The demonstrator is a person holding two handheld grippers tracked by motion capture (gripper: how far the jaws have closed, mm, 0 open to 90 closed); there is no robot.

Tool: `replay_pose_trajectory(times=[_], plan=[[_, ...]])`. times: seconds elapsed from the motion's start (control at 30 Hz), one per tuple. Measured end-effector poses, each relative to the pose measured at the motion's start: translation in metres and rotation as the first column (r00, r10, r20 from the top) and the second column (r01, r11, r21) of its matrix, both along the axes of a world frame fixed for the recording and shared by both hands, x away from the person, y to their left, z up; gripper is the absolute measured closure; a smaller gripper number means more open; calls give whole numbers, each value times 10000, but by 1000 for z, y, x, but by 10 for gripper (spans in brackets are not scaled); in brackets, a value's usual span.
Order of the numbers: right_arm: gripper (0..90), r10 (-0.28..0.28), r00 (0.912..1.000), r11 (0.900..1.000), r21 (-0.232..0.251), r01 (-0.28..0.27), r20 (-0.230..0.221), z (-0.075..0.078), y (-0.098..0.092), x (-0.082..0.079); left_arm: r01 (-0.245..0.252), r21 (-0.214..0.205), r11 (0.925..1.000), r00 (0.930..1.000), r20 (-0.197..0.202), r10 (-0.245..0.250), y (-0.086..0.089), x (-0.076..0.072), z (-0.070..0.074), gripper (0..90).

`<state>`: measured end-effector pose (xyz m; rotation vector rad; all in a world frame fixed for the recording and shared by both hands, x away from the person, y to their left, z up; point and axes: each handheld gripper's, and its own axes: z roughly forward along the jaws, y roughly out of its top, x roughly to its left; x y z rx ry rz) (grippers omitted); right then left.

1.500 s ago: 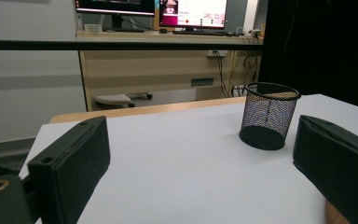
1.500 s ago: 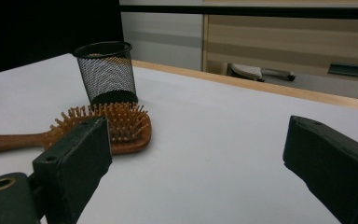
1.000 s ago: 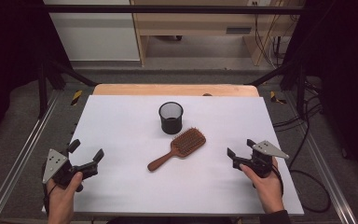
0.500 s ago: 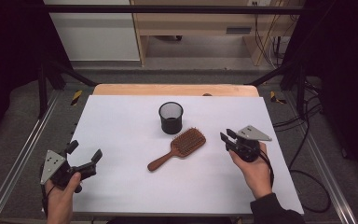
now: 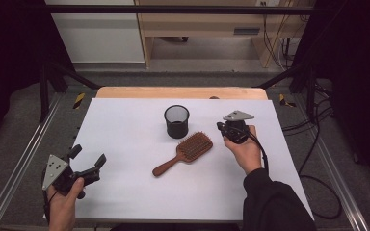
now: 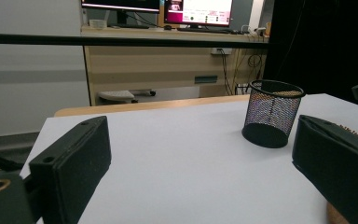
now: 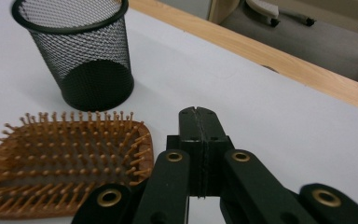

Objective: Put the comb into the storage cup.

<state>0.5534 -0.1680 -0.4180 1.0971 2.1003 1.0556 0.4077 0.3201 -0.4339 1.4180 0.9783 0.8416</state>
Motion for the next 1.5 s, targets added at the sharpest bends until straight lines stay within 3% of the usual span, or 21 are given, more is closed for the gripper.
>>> replay_pose_trajectory(times=[0.1, 0.3, 0.47, 0.7, 0.73, 0.97, 1.2, 1.4, 1.5], plan=[[900, -82, 9988, 9999, -64, 80, -478, -11, 6, 17, 8, 32, 10000, 10000, 2, -8, 0, 0, 0, 47], [900, 4, 9953, 9997, -252, -28, -969, -30, 11, 30, 134, 115, 9998, 9999, 0, -134, -2, 1, 0, 48], [900, 312, 9889, 9992, -188, -343, -1455, -45, 21, 36, 184, 194, 9996, 9998, 0, -184, -4, 1, 0, 49], [900, 493, 9836, 9976, -399, -570, -1734, -55, 25, 38, 237, 217, 9995, 9997, -9, -237, -4, 1, 0, 51], [900, 657, 9794, 9964, -402, -747, -1909, -58, 25, 38, 249, 230, 9994, 9997, -20, -249, -5, 1, 0, 52], [900, 812, 9774, 9951, -399, -906, -1950, -59, 31, 31, 288, 301, 9991, 9996, -36, -287, -6, 1, 0, 53], [900, 1599, 9666, 9830, -574, -1745, -2002, -58, 64, 13, 370, 411, 9985, 9993, -100, -366, -8, 1, -1, 56], [900, 1830, 9632, 9794, -482, -1960, -1969, -60, 82, 1, 418, 497, 9979, 9991, -127, -413, -9, 1, -1, 56], [900, 2133, 9567, 9725, -506, -2274, -1981, -60, 93, -8, 408, 494, 9979, 9991, -150, -401, -10, 2, -1, 56]])
